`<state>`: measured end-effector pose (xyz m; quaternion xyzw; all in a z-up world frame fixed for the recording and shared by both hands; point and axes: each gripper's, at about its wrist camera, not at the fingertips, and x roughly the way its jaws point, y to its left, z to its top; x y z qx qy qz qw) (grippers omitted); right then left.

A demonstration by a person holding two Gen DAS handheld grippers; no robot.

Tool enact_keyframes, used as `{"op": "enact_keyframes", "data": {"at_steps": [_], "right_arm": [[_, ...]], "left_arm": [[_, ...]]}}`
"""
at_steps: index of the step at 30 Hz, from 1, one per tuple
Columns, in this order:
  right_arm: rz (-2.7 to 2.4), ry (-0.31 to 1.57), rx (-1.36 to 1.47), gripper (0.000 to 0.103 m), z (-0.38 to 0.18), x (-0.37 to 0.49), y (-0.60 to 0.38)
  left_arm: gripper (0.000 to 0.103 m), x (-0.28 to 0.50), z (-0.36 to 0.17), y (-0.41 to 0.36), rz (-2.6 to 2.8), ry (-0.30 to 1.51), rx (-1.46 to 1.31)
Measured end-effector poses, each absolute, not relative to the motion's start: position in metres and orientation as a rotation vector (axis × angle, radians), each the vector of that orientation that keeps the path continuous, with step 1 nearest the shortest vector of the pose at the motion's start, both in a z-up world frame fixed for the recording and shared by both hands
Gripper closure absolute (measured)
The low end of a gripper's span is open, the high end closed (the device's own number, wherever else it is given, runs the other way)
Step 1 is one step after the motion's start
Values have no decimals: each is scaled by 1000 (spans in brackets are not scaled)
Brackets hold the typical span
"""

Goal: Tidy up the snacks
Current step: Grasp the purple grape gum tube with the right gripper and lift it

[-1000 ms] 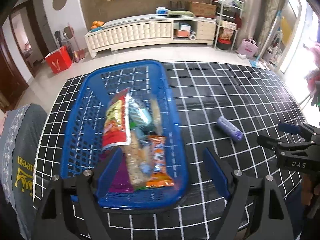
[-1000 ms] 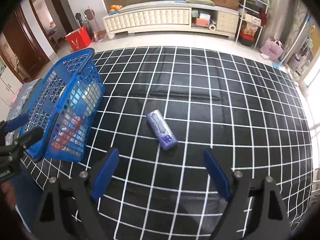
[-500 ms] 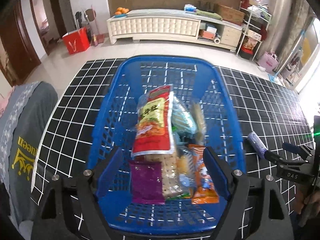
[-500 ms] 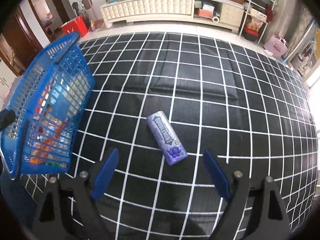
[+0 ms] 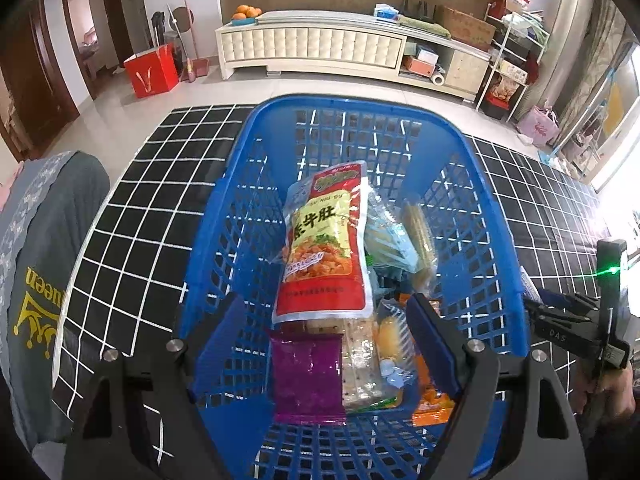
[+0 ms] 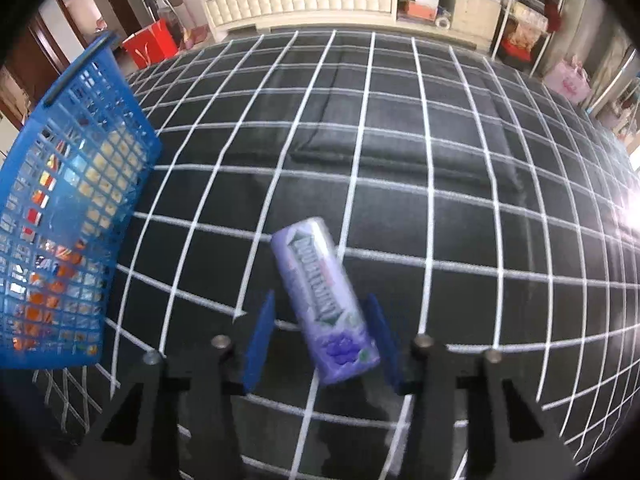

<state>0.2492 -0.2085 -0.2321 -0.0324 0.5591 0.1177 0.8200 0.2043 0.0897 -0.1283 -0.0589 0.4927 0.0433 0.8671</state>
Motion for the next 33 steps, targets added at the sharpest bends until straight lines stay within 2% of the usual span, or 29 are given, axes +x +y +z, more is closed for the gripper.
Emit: {"op": "enact_keyframes", "data": {"at_steps": [1,8,19,28,30,31,33], "right_arm": [[250,1190,-76,61,-233,249,-207],[272,1174,-90,65,-229,233,-201],[348,1037,-82,66,-142,181,-167],[398,993,-23,66,-98,166,-145],[413,980,-12,67,-90,163,-137],[422,973,-8,73,-87,161,-133],[438,953,-6,74,-77,157,-127]], "left_arm": [[22,204,-128,90,89,1037,-133],[22,197,-123,93,59,1027,-143],[22,157,-78,89,50,912,-73],[22,121,-46,95,23,826,-38],[22,117,-43,99,20,813,-40],[22,113,-42,101,22,800,-33],[22,108,-40,103,28,777,-16]]}}
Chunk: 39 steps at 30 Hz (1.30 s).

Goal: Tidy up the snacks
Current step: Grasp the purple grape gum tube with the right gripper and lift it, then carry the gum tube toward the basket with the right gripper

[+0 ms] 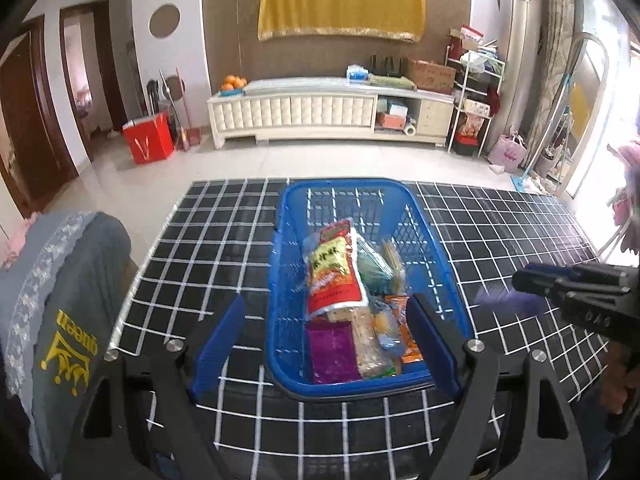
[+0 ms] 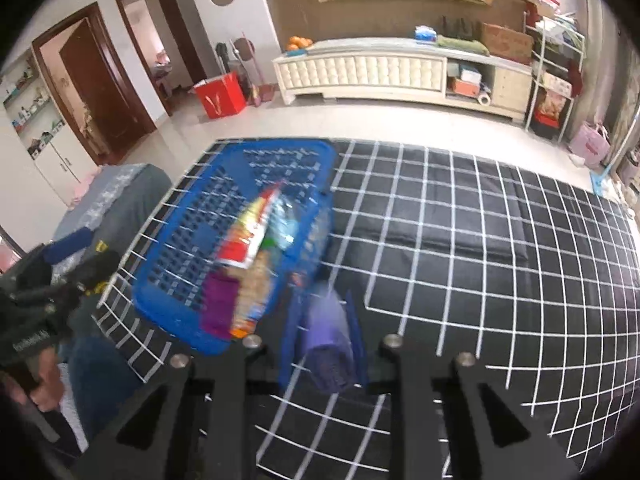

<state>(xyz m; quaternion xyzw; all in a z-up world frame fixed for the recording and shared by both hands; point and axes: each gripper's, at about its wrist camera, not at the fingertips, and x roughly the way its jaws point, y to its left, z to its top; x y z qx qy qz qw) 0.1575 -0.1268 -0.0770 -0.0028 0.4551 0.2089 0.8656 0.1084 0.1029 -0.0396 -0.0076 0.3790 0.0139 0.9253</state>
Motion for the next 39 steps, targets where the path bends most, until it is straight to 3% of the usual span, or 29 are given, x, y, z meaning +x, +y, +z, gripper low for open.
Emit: {"op": "enact_keyframes", "data": {"at_steps": [1,4,5,30,31,33,35,37,39], "right_arm": [[445,941,-9,75,-73,156,-122],[438,909,-45,94,-66,159,-103],[440,910,-42,95,-67,161,-101],[509,994,-188,94,-110,169,-16],[511,998,-195,89,-110,169,-15],[505,1003,-217,68,-111,166,-14],[481,970,-224,30,-109,163,-16],[460,939,-233,21,-105,160,-20],[455,935,-232,20,-102,158,-25]], "left_arm": [[22,106,-39,105,30,767,-5],[22,106,-40,114,28,760,-17],[22,106,-41,117,31,766,-28],[22,111,-79,160,29,842,-97],[22,110,-80,161,27,842,-95],[22,110,-81,160,30,842,-90],[22,110,-82,159,29,841,-87],[22,110,-81,157,28,842,-80],[21,110,-80,153,24,843,-66]]}}
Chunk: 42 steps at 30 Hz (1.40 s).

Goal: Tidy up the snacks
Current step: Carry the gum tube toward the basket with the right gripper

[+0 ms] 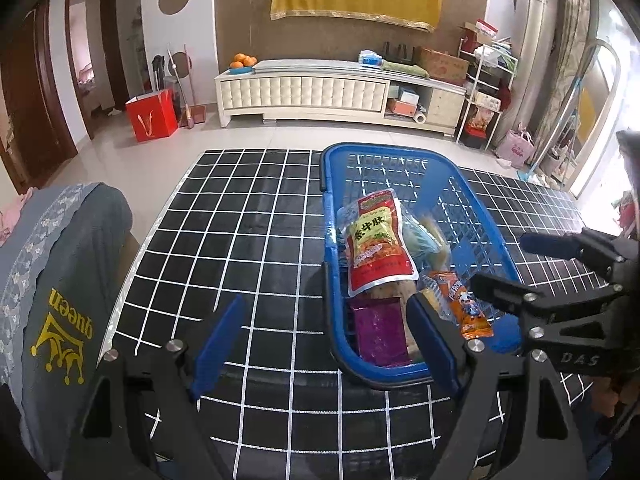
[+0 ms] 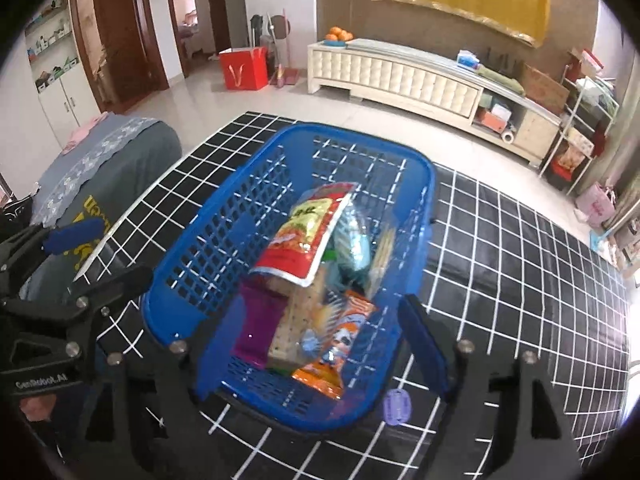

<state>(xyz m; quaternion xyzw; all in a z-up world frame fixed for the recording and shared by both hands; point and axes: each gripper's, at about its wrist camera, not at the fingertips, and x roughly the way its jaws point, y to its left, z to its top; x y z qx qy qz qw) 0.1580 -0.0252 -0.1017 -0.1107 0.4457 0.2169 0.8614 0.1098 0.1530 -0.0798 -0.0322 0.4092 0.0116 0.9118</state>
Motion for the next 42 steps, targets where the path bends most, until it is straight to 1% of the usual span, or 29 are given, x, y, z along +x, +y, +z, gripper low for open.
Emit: {"op": "enact_keyframes", "data": {"at_steps": [2,7,9,14,19,25,30,34,42], "right_arm": [[457,938,-221,20,-99,157,-32],[444,943,-217,18,-97,154,-52],[442,944,-212,17,-96,151,-64],[422,933,-198,12,-98,141,-92],[429,936,-164,11,-108,127,-120],[442,973,-124,10,-136,114,-144],[446,996,-150,10,-165,112,-137],[439,987,-134,11,-182,115,-132],[424,996,-130,11,-204,129,-122]], "left_arm": [[17,110,-79,149,25,845,-55],[16,108,-75,134,20,845,-39],[14,107,-74,129,22,840,-31],[12,101,-73,116,22,832,-32],[12,82,-76,102,8,827,-38],[11,57,-99,87,-2,865,-80],[11,47,-125,76,12,910,-104],[11,48,-137,68,47,930,-55],[11,58,-154,75,62,964,-71]]}}
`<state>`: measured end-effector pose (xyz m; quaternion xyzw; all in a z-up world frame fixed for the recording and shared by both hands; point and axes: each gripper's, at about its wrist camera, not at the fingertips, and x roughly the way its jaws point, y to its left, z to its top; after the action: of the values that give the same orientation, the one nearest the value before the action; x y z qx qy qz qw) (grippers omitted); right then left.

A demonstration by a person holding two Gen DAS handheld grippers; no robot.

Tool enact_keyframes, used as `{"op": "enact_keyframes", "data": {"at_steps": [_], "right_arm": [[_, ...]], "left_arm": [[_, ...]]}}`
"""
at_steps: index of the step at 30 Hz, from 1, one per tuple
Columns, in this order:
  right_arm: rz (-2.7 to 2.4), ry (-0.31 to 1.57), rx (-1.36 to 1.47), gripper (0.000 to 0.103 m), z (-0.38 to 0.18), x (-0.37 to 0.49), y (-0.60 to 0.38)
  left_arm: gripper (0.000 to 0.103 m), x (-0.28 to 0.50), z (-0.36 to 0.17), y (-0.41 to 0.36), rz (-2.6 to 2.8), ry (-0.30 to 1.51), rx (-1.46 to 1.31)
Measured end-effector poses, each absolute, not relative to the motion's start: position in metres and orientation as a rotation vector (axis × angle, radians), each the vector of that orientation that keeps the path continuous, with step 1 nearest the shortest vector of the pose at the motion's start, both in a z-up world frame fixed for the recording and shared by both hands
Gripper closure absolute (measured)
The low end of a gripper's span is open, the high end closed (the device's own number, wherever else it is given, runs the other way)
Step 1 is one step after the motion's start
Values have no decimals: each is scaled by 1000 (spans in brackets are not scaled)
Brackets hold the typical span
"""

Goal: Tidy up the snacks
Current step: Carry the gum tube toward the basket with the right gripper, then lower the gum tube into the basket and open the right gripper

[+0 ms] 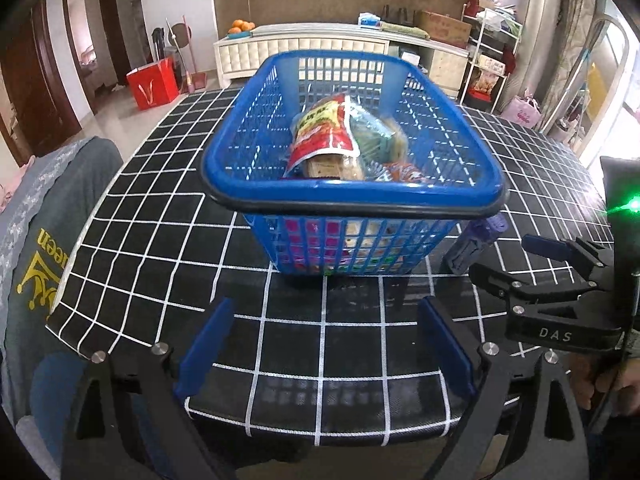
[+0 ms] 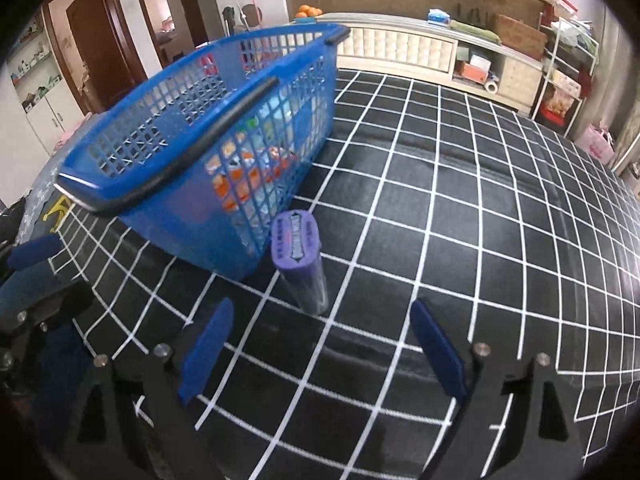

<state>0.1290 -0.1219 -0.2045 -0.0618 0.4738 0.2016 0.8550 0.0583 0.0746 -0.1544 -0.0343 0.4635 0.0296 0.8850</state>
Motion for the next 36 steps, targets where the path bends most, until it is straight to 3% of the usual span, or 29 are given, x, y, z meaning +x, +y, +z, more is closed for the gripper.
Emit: {"op": "enact_keyframes", "data": {"at_steps": [9,11,13,34,36], "right_arm": [[450,1005,-105,47,-219,144,-111],[443,1005,-108,68,-221,145,-109],[435,1027,-122,77,-224,146,-107],[478,883,-127,79,-137,95,-109],[469,855,-139,79,-124,93,-106]], "left_arm": [[11,70,-168,75,49,975,-85],[11,73,-170,73,51,982,-72],[11,74,-171,71,50,980,-71],[11,53,-112,71,-15,813,-72],[3,54,-103,76,-14,792,-80]]}}
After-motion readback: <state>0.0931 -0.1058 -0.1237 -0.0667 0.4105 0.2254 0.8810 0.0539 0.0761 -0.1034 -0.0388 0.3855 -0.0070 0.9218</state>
